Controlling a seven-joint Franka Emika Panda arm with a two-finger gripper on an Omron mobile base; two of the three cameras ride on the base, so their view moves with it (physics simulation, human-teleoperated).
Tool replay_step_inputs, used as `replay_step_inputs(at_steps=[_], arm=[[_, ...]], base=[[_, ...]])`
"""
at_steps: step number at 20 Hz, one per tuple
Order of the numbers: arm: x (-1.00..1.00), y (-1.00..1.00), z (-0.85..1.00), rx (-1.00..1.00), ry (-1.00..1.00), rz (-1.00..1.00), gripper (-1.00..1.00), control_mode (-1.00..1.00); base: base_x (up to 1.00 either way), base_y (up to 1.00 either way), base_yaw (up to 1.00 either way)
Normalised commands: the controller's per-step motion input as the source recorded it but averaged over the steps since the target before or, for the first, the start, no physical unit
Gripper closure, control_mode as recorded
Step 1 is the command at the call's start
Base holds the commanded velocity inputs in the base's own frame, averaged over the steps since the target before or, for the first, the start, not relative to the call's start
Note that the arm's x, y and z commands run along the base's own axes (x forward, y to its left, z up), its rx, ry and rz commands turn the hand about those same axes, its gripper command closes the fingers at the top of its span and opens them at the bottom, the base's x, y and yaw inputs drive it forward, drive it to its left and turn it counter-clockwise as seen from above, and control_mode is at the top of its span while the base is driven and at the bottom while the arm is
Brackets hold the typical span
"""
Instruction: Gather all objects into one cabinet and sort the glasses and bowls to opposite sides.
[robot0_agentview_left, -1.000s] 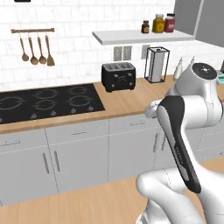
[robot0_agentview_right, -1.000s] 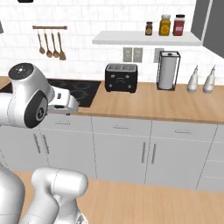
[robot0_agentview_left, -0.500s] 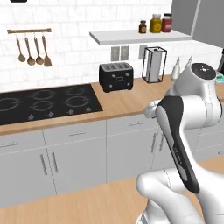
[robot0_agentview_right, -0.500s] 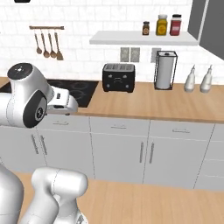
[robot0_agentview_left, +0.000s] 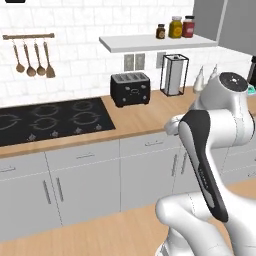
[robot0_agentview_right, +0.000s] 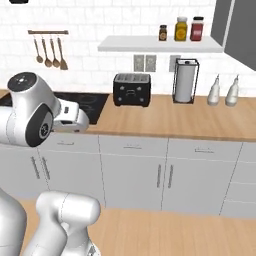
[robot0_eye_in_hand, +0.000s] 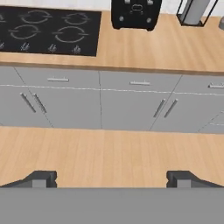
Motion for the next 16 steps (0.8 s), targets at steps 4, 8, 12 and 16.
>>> replay_step_inputs(at_steps=[4,8,12,16], arm=[[0.0,0.0,0.0,0.0,0.0,0.0,-1.0,1.0],[0.0,0.0,0.0,0.0,0.0,0.0,-1.0,1.0],[0.0,0.0,0.0,0.0,0.0,0.0,-1.0,1.0],[0.0,0.0,0.0,0.0,0.0,0.0,-1.0,1.0]], base=[[1.0,-0.91,0.0],[0.37,-0.97,0.0],[0.0,-1.0,-0.03],[0.01,-1.0,-0.4]])
